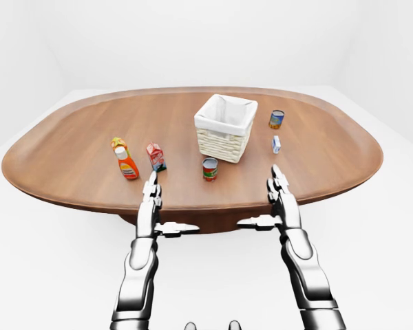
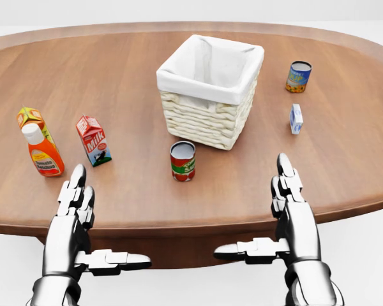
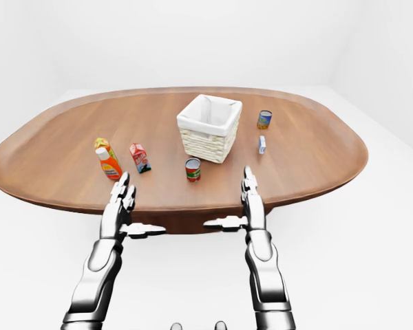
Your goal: Pick the milk and place it in the basket.
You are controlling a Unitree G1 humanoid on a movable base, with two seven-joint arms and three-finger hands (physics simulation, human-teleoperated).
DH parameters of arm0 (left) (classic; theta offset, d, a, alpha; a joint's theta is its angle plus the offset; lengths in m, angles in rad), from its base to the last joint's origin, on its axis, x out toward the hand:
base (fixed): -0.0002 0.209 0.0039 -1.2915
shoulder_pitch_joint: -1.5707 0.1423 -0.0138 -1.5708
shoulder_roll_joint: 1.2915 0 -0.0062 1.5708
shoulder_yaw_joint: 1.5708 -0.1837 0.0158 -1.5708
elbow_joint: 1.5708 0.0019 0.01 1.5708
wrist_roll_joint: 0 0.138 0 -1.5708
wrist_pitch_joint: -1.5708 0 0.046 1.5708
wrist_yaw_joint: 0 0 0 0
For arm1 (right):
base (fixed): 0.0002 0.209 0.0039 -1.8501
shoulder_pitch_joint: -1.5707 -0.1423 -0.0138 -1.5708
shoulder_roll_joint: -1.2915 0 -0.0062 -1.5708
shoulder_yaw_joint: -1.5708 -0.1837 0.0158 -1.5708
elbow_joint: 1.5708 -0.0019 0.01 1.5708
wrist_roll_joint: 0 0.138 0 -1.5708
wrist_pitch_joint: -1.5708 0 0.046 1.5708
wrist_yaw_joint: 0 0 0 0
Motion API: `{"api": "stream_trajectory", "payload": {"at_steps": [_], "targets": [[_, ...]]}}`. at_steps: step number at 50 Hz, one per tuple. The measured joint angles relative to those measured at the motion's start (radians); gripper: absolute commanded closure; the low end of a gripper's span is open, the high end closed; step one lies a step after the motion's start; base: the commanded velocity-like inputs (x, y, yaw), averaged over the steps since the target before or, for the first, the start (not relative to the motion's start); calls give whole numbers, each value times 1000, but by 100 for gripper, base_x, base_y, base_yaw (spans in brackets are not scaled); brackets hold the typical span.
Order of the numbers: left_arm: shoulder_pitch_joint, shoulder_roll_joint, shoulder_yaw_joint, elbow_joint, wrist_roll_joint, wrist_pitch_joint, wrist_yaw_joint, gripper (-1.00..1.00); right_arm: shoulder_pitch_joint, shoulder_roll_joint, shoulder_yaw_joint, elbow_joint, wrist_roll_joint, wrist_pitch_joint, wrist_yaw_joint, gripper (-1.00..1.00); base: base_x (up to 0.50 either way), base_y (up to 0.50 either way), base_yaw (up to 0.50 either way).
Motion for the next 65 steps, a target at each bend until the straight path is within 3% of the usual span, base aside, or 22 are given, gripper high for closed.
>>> {"api": "stream_trajectory", "payload": {"at_steps": [9,29,49,65], "targets": [[20,5,6,-49,-7,24,-17,-100,27,-11,-28,-145,39,0,63,-100,0,0,0],[136,0,-31,-303,22,75,-43,-100,149,-5,-12,-428,-25,0,145,-100,0,0,0],[265,10,-75,-577,54,75,-58,-100,233,5,-1,-630,-88,0,166,-100,0,0,0],[209,8,-40,-753,104,75,-87,-100,195,1,-50,-791,-127,0,197,-100,0,0,0]]}}
